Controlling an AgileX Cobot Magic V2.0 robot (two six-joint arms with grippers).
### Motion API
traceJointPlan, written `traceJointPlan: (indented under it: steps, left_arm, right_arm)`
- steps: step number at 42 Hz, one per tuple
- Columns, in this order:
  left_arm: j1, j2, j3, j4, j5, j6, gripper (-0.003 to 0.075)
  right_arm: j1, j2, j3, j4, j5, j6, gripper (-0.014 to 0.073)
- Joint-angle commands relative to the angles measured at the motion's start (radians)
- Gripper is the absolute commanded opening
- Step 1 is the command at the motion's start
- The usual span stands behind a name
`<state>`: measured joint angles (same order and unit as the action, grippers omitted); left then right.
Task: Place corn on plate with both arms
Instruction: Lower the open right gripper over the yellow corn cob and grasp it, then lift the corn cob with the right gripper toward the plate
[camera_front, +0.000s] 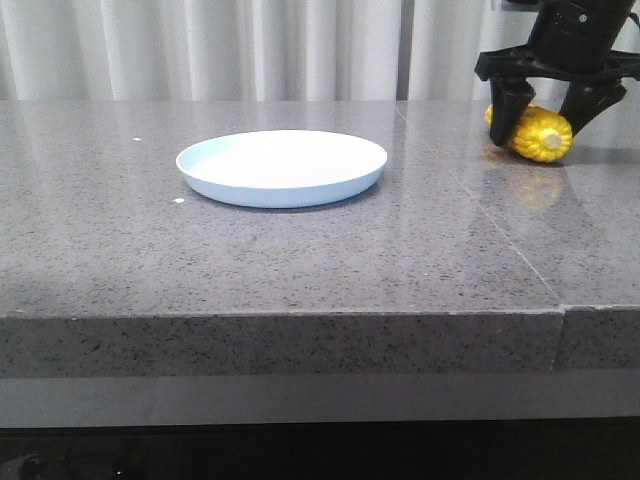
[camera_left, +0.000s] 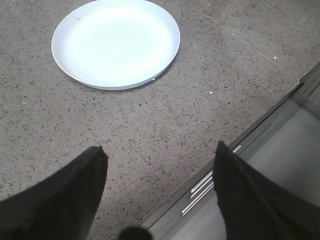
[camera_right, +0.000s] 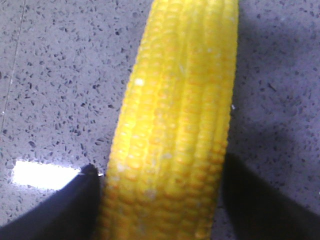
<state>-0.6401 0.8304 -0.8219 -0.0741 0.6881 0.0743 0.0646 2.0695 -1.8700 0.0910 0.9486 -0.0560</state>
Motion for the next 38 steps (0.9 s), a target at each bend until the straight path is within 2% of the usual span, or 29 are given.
traceJointPlan:
  steps: [1, 4, 15, 21, 31, 38]
  left_arm:
    - [-0.008, -0.011, -0.027, -0.009, -0.071, -0.001, 0.0438]
    - [-0.008, -0.011, -0.027, -0.009, -0.071, -0.001, 0.0438]
    - [-0.008, -0.011, -0.027, -0.009, -0.071, -0.001, 0.0438]
    - [-0.008, -0.011, -0.027, -0.009, -0.071, -0.001, 0.0438]
    - [-0.008, -0.011, -0.027, -0.009, -0.071, -0.001, 0.0438]
    - [-0.008, -0.011, -0.027, -0.009, -0.071, -0.001, 0.0438]
  right_arm:
    - [-0.005, -0.06, -0.033, -0.005, -0.048, 0.001, 0.0299]
    - [-0.005, -0.06, -0.033, -0.004, -0.054, 0.001, 0.0251]
    - [0.006, -0.136, -0.035, 0.006, 0.007, 0.001, 0.0251]
    - [0.051, -0.23, -0.032, 0.02, 0.074, 0.001, 0.0251]
    - [0.215, -0.352, -0.03, 0.078, 0.112, 0.011, 0.0251]
    - [0.351, -0.345, -0.03, 0.077, 0.069, 0.056, 0.0251]
